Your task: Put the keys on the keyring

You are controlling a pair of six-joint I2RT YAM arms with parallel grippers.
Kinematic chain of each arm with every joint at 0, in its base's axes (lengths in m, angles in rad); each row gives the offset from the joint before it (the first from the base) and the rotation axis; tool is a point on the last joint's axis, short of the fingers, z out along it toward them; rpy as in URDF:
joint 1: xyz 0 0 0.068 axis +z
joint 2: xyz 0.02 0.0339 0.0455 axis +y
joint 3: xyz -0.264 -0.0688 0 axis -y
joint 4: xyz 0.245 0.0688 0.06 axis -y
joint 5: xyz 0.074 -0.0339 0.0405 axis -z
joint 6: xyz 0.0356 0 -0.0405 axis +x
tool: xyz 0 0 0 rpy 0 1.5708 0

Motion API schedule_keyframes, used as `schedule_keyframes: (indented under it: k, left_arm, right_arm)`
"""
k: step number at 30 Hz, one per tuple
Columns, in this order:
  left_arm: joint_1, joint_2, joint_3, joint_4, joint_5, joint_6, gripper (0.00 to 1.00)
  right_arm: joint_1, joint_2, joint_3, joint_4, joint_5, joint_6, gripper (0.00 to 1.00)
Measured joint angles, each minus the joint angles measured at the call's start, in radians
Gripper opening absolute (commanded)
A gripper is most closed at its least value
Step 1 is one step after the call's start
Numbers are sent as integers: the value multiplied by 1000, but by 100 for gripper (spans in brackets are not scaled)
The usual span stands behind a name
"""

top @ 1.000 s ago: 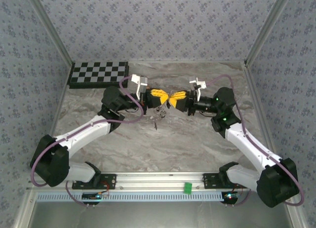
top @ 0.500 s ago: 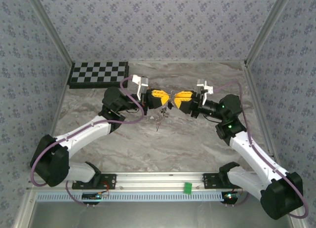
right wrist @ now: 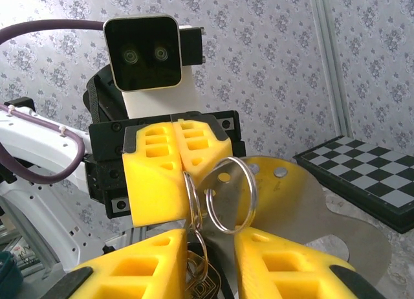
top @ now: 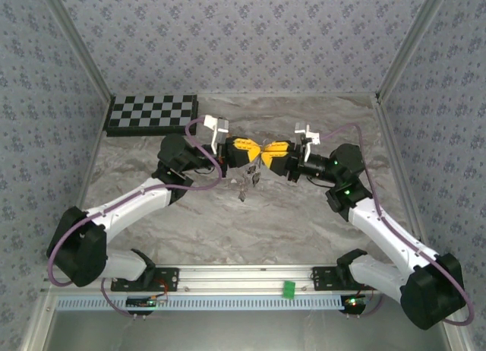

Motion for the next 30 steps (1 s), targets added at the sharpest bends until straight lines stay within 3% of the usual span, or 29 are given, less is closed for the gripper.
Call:
schedule_keyframes:
  k: [11,18,23,27,30]
  left_arm:
    - [0,3,0,0,0,0,0]
    - [1,3,0,0,-6,0,0]
    - [2,3,0,-1,-12,0,0]
    - [4,3,0,-13,-17,9,18]
    - [19,3,0,-37,-14,20,23]
  right_arm:
    - [3,5,13,11,-3,0,19]
    - [4,12,18,10,-4,-4,0]
    - [4,12,24,-5,-4,-10,0]
    - [2,8,51,-82,-7,-46,0]
    - [-2,9,90,-201,-13,-95,0]
